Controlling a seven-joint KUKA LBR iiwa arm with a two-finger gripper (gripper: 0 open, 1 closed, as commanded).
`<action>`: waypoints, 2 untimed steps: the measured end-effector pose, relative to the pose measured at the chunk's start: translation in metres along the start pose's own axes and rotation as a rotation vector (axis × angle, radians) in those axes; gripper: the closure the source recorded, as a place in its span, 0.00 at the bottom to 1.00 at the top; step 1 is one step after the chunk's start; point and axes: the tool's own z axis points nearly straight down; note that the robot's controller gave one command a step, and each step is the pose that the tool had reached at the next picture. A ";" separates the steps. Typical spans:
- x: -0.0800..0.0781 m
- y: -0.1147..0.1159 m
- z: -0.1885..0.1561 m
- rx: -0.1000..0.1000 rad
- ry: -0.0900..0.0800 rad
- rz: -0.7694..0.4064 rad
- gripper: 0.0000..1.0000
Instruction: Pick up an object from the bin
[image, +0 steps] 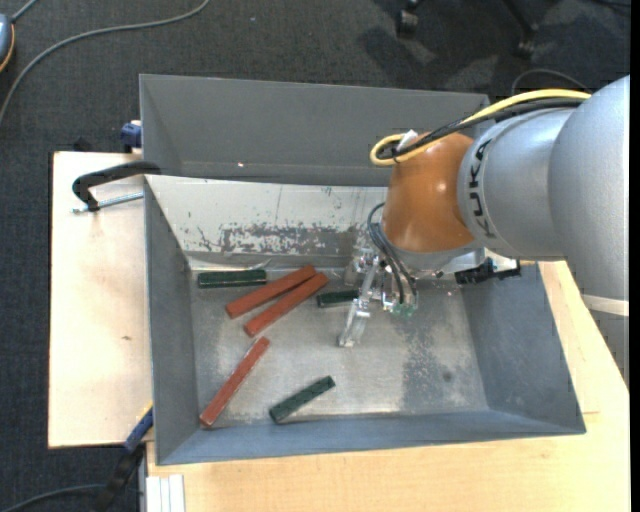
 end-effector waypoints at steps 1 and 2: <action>0.001 0.000 0.000 0.001 0.003 0.000 1.00; 0.004 0.001 -0.127 0.000 -0.006 -0.166 1.00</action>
Offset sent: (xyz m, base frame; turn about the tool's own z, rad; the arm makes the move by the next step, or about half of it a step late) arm 0.0000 0.0000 0.0000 0.0000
